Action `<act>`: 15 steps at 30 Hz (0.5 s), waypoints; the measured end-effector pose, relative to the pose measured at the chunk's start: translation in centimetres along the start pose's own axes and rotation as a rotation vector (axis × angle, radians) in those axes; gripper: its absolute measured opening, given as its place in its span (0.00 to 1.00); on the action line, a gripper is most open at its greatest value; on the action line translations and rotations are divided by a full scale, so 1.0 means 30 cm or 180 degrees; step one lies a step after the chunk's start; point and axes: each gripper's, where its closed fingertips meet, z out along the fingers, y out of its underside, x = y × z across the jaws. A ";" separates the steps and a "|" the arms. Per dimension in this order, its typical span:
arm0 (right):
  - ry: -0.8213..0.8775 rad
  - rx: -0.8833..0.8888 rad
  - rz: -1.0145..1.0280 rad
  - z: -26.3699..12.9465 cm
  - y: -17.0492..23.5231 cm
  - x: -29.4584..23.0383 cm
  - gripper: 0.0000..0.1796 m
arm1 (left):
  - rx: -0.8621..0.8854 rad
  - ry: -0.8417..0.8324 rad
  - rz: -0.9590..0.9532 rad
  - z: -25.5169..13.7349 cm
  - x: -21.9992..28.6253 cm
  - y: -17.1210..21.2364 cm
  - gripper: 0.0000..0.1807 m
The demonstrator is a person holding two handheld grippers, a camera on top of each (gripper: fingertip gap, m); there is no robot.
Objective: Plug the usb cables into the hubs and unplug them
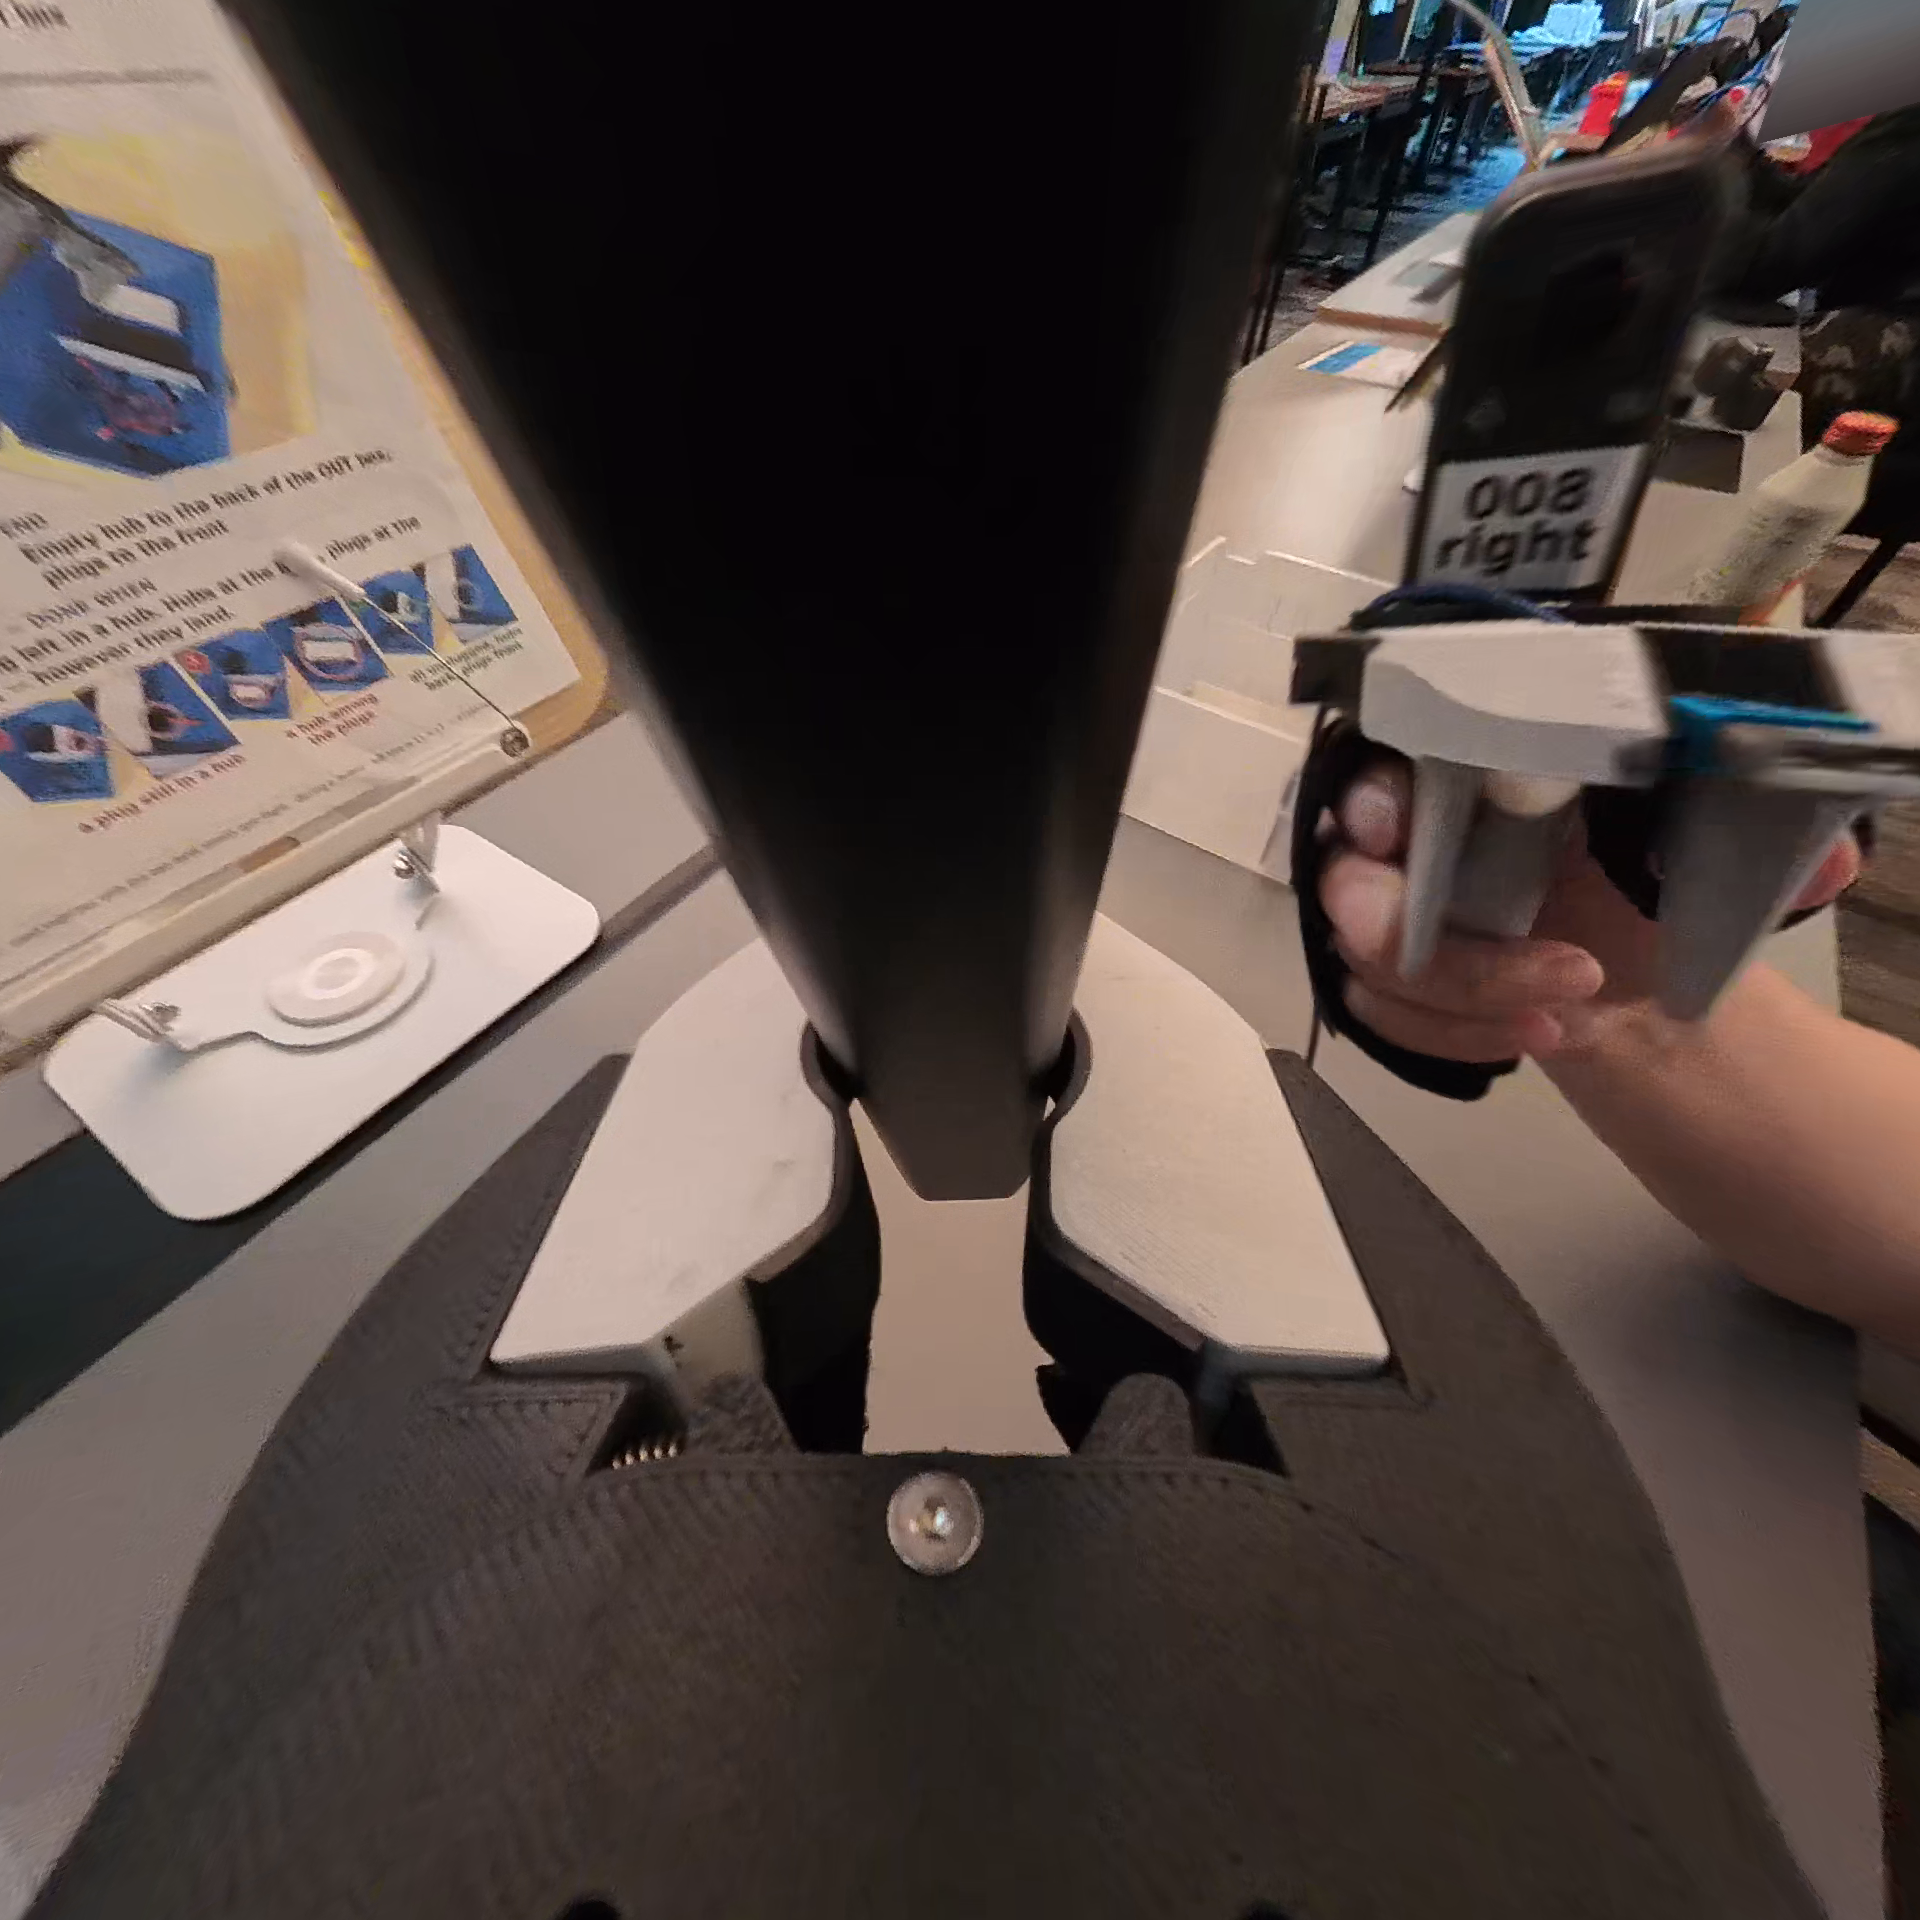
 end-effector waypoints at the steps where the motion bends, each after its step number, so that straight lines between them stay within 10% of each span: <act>1: 0.0309 -0.0072 -0.0182 -0.004 0.002 0.026 0.08 | -0.0033 0.0062 -0.0061 0.009 0.005 0.009 0.16; 15: 0.1559 -0.1010 -0.1455 0.011 0.061 0.071 0.08 | 0.0010 0.0681 -0.0476 0.016 0.065 0.019 0.16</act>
